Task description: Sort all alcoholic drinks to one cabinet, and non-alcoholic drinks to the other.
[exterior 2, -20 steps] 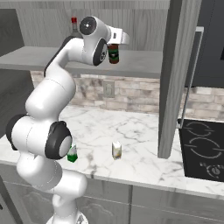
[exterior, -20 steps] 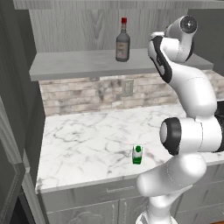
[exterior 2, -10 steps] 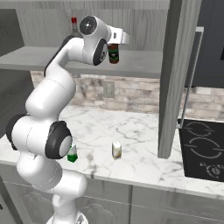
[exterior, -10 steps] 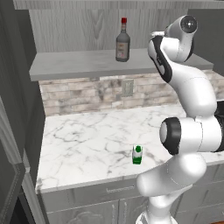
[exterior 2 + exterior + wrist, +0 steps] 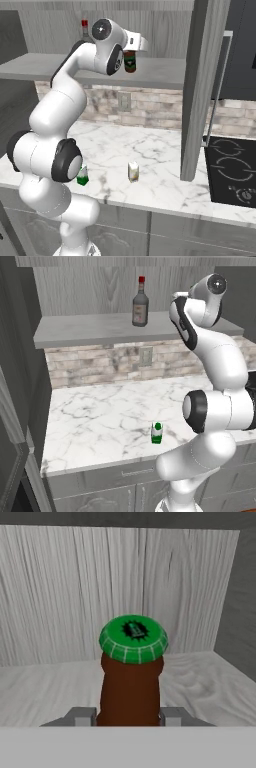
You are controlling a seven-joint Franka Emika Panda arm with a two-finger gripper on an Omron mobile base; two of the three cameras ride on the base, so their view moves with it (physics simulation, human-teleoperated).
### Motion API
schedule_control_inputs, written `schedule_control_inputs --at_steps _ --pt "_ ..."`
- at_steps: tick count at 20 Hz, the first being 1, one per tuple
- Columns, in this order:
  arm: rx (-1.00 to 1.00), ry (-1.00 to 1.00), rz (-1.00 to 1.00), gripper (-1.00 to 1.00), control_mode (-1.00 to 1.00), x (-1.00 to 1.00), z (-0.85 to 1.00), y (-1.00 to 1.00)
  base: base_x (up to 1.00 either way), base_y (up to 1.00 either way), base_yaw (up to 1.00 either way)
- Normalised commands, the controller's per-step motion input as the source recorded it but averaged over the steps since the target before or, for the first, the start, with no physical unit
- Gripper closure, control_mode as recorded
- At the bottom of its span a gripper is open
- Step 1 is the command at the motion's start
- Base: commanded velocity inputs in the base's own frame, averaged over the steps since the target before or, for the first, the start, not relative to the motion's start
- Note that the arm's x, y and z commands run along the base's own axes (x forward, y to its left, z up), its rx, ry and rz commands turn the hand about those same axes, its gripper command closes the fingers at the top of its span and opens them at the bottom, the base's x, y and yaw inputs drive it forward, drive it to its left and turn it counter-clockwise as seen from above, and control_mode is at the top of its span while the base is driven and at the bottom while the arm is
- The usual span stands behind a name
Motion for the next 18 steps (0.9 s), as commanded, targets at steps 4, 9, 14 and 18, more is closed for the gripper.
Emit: schedule_control_inputs --at_steps 4,9,14,18 --pt "0.01 -0.02 0.00 -1.00 -1.00 0.08 -0.18 0.00 0.00 0.00 0.00" --pt "0.01 -0.03 0.00 -1.00 -1.00 0.11 -0.12 0.00 0.00 0.00 0.00" --pt "0.01 -0.02 0.00 -1.00 -1.00 0.13 -0.06 0.00 0.00 0.00 0.00" --pt "0.01 -0.02 0.00 -1.00 -1.00 0.08 -0.01 0.00 0.00 0.00 0.00"
